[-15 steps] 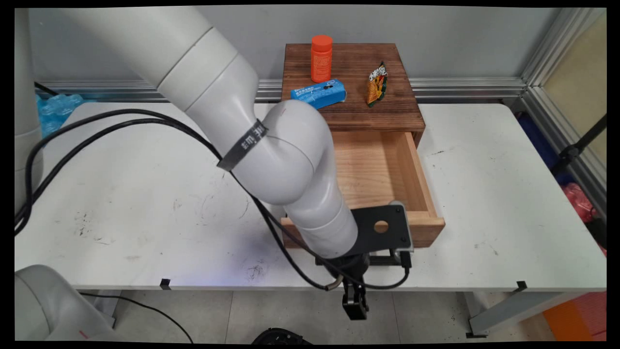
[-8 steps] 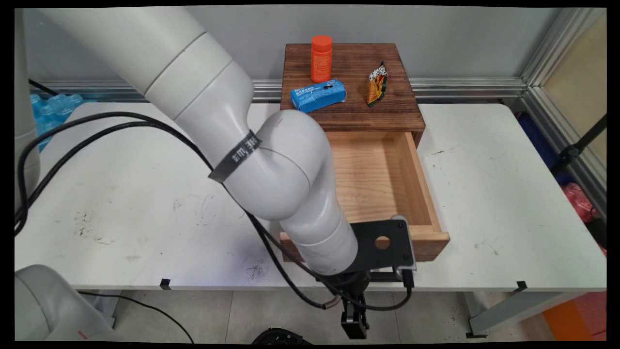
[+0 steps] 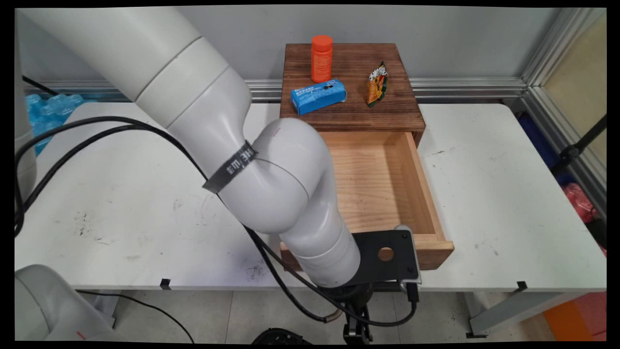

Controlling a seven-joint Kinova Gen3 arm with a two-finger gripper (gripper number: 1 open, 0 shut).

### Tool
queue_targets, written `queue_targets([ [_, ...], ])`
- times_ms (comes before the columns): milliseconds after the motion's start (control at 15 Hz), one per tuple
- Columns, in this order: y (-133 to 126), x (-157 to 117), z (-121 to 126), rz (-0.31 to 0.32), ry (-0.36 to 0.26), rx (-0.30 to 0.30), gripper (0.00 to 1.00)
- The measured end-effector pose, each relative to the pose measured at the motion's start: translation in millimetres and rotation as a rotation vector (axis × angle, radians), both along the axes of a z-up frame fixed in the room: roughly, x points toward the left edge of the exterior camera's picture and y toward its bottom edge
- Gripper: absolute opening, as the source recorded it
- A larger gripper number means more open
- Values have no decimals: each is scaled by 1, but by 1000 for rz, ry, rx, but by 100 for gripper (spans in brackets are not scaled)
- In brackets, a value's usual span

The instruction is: Open the drawer

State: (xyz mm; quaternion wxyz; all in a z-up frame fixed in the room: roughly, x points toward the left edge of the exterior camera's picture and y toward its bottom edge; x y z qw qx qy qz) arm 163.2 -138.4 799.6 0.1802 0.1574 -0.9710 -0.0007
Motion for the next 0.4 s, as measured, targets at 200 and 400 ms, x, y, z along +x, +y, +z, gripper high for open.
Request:
queue_targets([
  [200,4,-2,1,-3,6,-9,100],
  [400,8,-5,3,-5,10,-22,100],
])
